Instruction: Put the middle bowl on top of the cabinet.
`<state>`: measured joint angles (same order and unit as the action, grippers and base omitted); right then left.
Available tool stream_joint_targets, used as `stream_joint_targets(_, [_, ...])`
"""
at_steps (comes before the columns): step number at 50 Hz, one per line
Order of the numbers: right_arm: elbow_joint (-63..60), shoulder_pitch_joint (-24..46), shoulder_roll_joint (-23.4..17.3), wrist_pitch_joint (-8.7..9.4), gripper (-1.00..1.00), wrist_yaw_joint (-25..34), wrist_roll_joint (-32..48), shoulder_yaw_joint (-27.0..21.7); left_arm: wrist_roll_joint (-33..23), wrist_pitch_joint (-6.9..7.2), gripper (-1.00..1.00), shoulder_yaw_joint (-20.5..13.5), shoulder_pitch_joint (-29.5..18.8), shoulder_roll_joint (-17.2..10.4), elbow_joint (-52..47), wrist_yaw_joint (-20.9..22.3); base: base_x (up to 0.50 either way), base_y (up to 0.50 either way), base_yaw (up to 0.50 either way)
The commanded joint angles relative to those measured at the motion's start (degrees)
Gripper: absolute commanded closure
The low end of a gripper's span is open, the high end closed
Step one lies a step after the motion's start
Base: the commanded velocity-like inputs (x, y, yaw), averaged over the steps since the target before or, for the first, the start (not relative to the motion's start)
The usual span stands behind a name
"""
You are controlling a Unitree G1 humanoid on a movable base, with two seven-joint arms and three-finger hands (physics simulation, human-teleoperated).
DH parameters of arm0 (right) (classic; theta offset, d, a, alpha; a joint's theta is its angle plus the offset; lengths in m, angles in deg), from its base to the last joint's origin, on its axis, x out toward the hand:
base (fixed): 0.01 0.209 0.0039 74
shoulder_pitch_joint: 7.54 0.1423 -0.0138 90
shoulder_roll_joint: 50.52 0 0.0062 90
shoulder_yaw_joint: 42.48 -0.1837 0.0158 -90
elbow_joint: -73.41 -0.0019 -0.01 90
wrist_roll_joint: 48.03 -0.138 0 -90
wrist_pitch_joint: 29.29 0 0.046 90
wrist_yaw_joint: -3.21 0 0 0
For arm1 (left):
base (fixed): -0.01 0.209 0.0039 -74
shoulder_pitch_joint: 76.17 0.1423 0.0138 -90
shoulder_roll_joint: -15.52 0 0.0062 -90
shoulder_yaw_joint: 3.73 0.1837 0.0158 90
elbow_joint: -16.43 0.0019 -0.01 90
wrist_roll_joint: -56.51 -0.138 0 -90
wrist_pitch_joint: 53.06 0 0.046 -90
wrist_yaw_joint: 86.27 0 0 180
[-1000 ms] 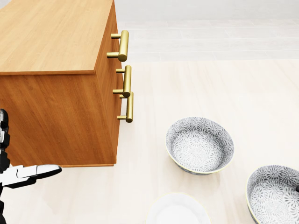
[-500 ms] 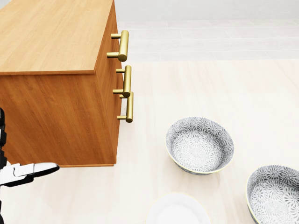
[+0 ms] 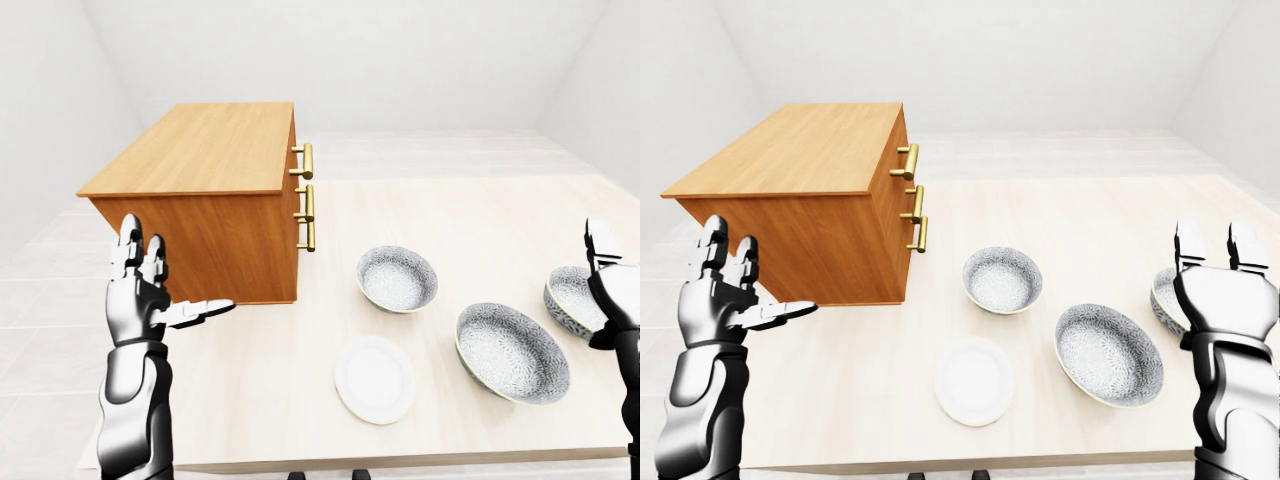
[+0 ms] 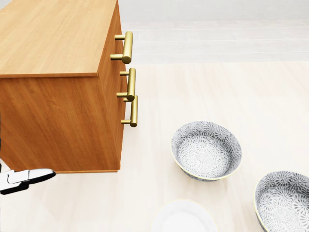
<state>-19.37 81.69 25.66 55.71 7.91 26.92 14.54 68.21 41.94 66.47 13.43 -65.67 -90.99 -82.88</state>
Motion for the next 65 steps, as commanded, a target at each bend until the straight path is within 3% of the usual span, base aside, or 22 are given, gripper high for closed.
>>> stream_joint_targets(1, [4.2, 0.0, -0.8, 0.00, -1.00, -0.8, 3.7, 0.3, 0.5, 0.00, -1.00, -0.5, 0.2, -0.4, -0.6, 0.7, 0.00, 0.00, 0.00])
stream_joint_targets(18, [4.5, 0.3, -1.0, 0.00, -1.00, -1.0, 3.5, 0.4, 0.6, 0.00, -1.00, -1.1, 0.5, -0.4, -1.2, 0.8, 0.00, 0.00, 0.00])
stream_joint_targets(28, [19.0, 4.8, -3.4, 0.00, -1.00, -8.9, 4.6, 4.2, 1.2, 0.00, -1.00, -1.9, 1.4, -0.4, -1.8, 1.4, 0.00, 0.00, 0.00])
stream_joint_targets(39, [48.5, 15.5, -9.2, 0.00, -1.00, -23.0, 1.8, 13.2, 1.5, 0.00, -1.00, -2.6, 1.3, -0.4, -1.8, 1.6, 0.00, 0.00, 0.00])
stream_joint_targets(44, [57.2, 19.0, -11.6, 0.00, -1.00, -26.6, -1.5, 17.1, 1.5, 0.00, -1.00, -2.8, 1.6, -0.4, -2.6, 1.6, 0.00, 0.00, 0.00])
stream_joint_targets(52, [63.8, 21.4, -12.9, 0.00, -1.00, -30.1, -4.8, 22.2, 1.1, 0.00, -1.00, -2.4, 1.3, -0.3, -2.1, 1.2, 0.00, 0.00, 0.00])
stream_joint_targets(65, [66.0, 22.1, -14.2, 0.00, -1.00, -30.9, -8.5, 25.5, 0.9, 0.00, -1.00, -2.3, 1.1, -0.2, -1.7, 1.4, 0.00, 0.00, 0.00])
